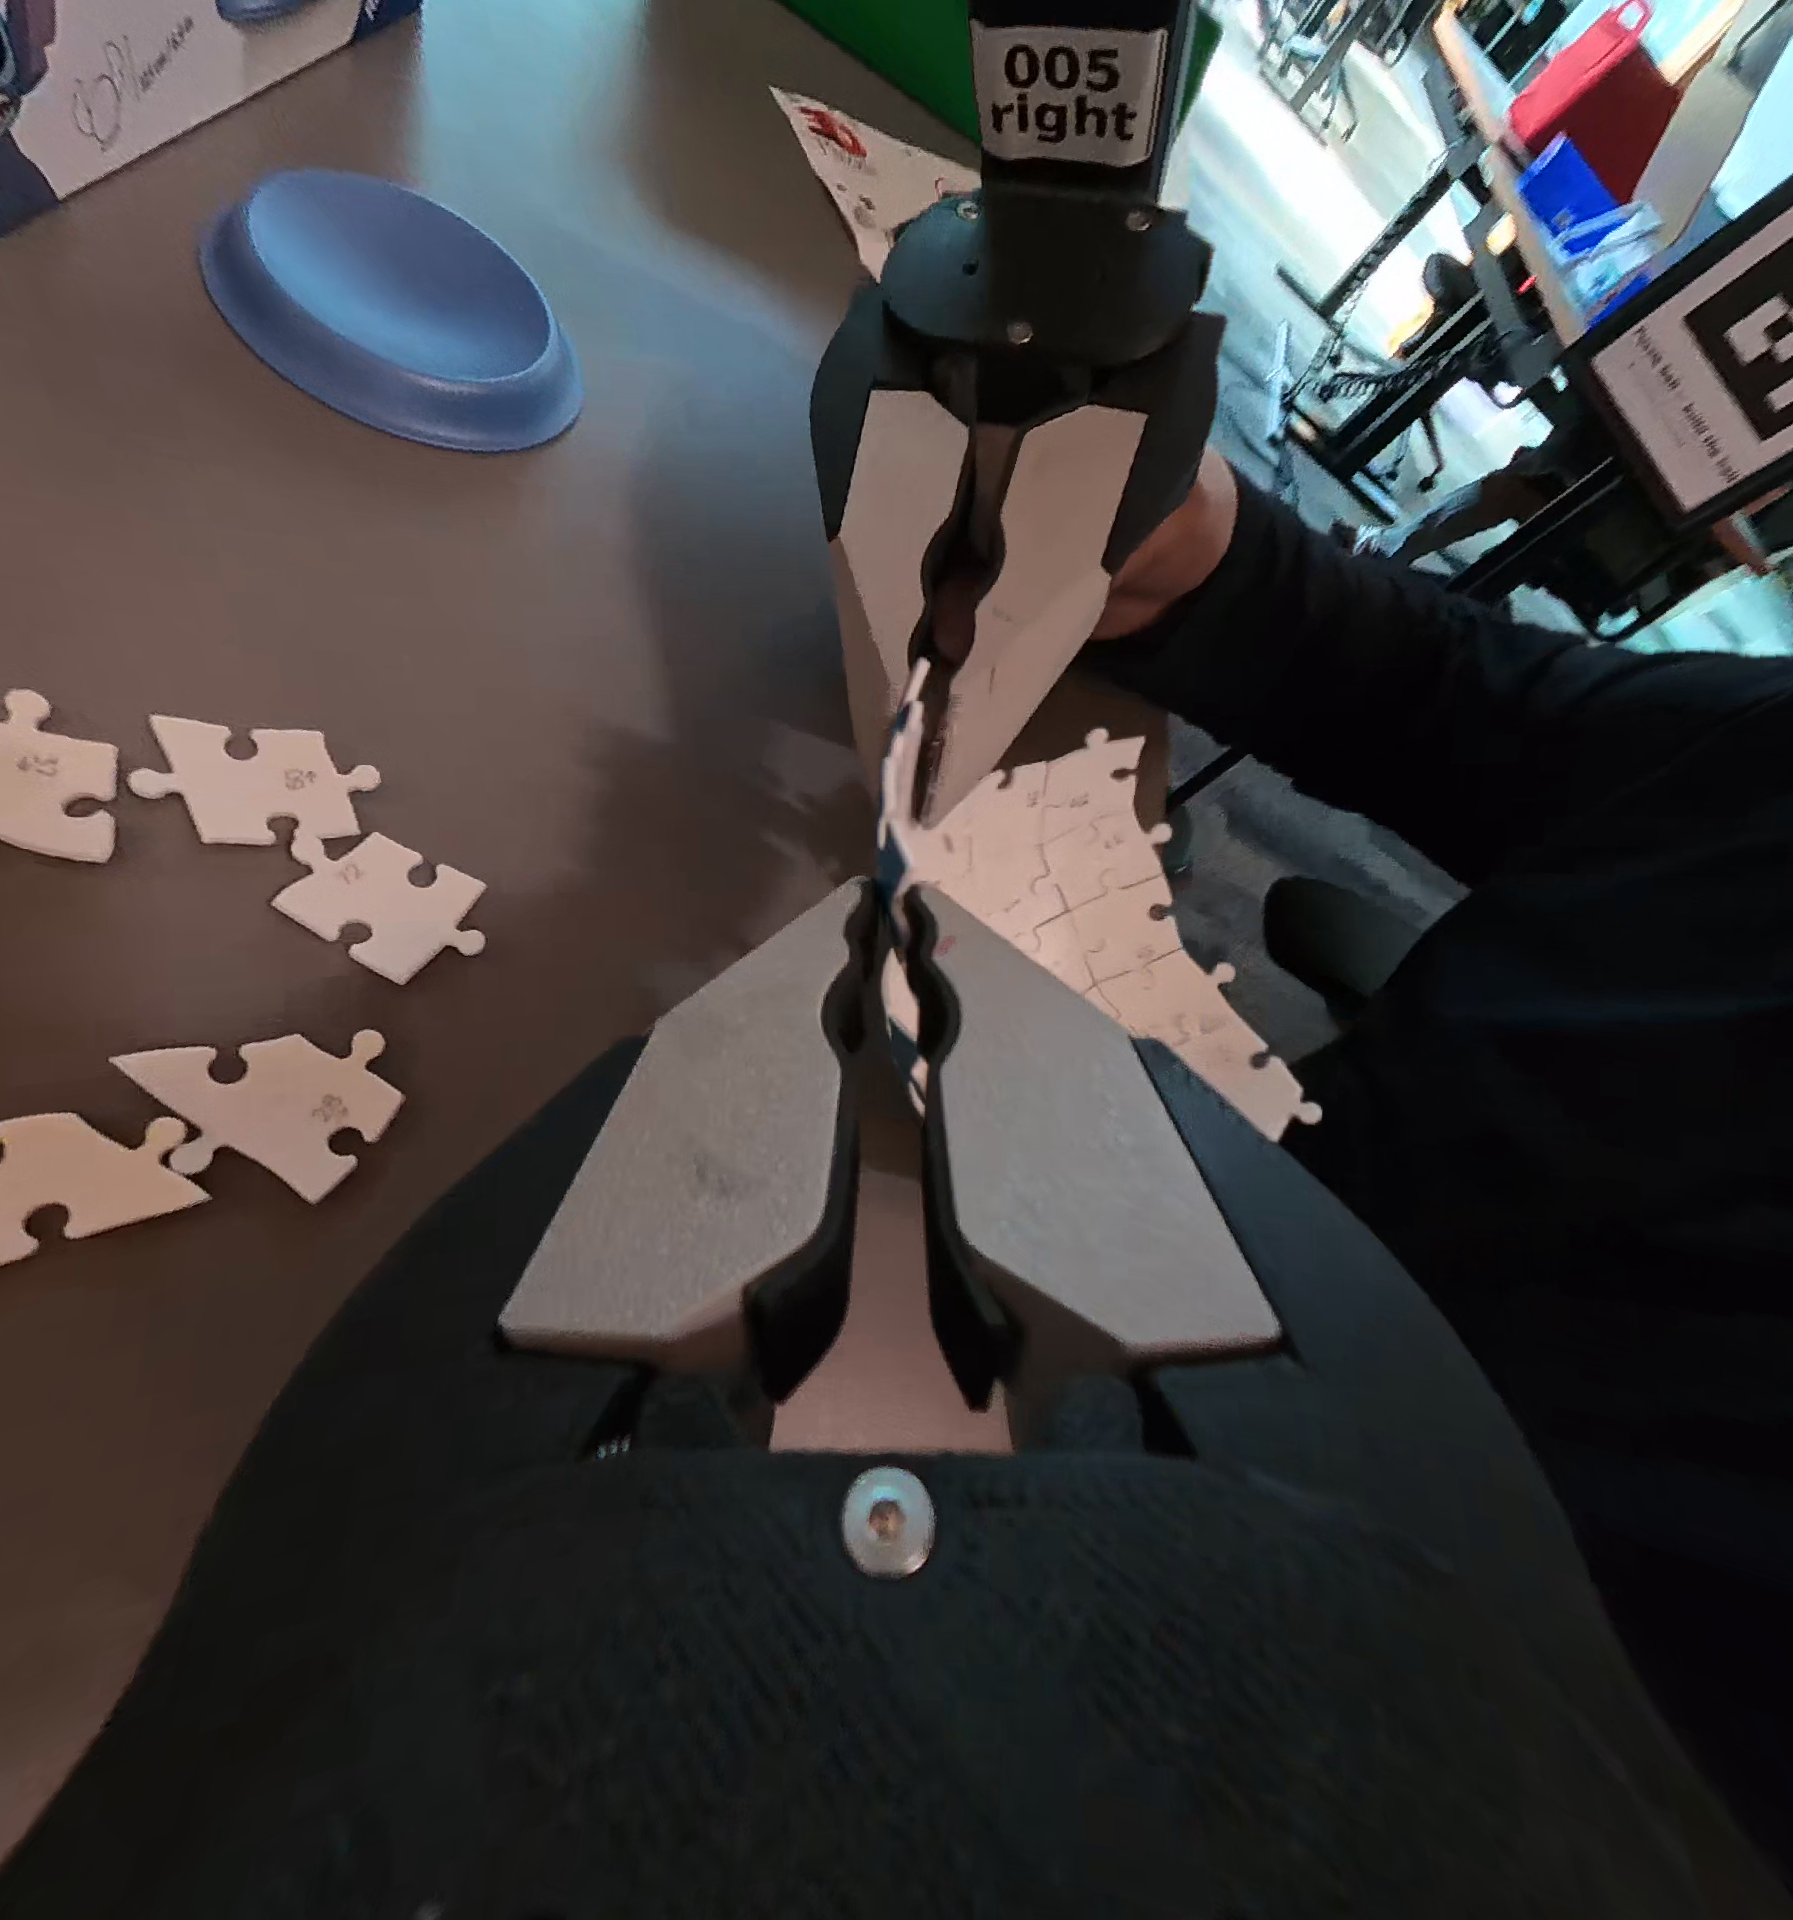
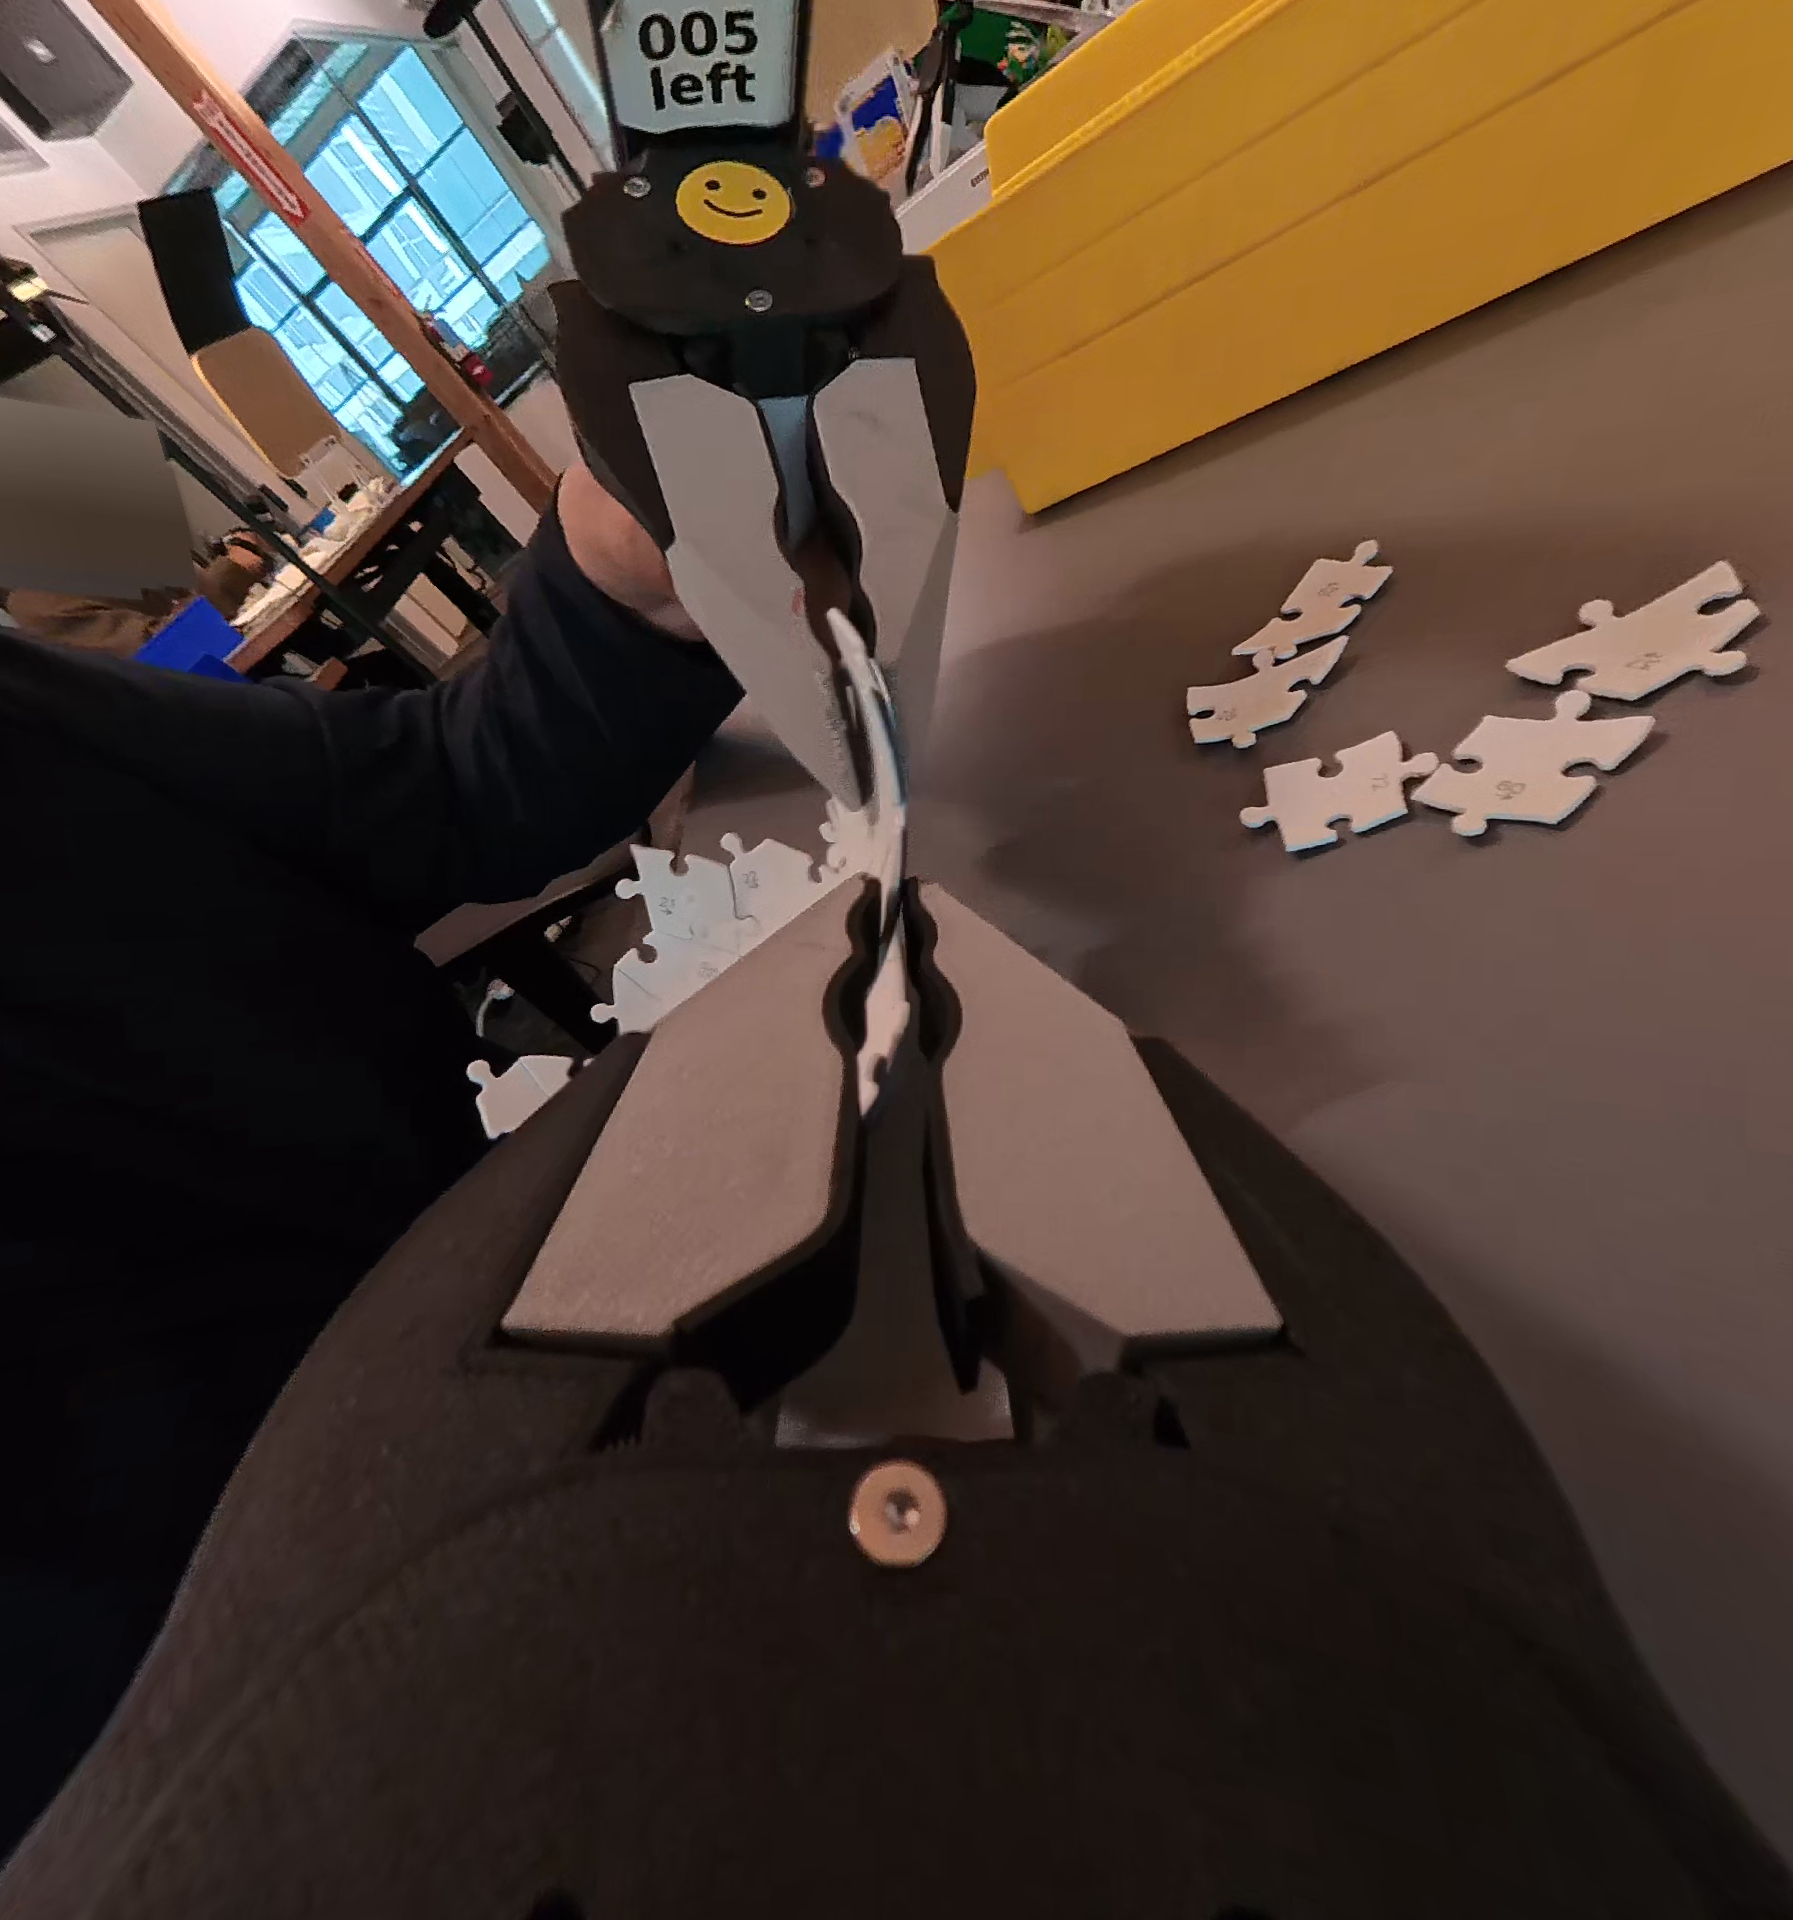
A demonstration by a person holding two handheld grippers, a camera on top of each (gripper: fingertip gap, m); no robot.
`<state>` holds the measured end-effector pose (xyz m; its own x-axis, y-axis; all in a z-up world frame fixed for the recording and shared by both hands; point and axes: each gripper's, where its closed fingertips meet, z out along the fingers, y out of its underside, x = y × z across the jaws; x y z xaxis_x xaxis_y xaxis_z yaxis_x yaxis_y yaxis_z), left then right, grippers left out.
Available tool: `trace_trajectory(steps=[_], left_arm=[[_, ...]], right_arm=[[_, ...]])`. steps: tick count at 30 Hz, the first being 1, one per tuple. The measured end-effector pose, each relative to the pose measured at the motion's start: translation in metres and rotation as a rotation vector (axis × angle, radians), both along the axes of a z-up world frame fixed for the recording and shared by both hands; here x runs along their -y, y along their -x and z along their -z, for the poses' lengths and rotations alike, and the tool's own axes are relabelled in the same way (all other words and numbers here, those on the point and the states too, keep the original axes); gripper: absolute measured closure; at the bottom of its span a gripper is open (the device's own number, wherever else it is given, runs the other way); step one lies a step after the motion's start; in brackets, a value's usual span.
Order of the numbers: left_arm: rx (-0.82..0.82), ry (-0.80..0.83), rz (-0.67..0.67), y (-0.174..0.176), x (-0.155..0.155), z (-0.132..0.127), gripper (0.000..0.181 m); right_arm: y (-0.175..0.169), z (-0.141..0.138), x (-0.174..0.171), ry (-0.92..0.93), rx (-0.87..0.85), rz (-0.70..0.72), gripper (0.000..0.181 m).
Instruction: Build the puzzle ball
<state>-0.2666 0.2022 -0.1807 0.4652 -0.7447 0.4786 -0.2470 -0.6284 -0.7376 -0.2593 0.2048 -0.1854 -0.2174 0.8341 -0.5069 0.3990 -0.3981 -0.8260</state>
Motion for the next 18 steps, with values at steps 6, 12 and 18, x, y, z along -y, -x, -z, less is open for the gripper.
trace_trajectory(steps=[6, 12, 18], left_arm=[[-0.106, -0.042, 0.069, -0.0029, -0.0004, -0.0011, 0.181], [-0.158, -0.099, 0.087, -0.0051, 0.0014, -0.0031, 0.181], [-0.191, -0.142, 0.078, -0.0024, 0.0035, -0.0017, 0.181]], right_arm=[[-0.0027, 0.0001, 0.0040, -0.001, 0.003, -0.032, 0.176], [-0.0050, 0.0009, 0.0026, 0.004, 0.011, -0.034, 0.167], [-0.0045, 0.0009, 0.0010, 0.006, 0.012, -0.031, 0.163]])
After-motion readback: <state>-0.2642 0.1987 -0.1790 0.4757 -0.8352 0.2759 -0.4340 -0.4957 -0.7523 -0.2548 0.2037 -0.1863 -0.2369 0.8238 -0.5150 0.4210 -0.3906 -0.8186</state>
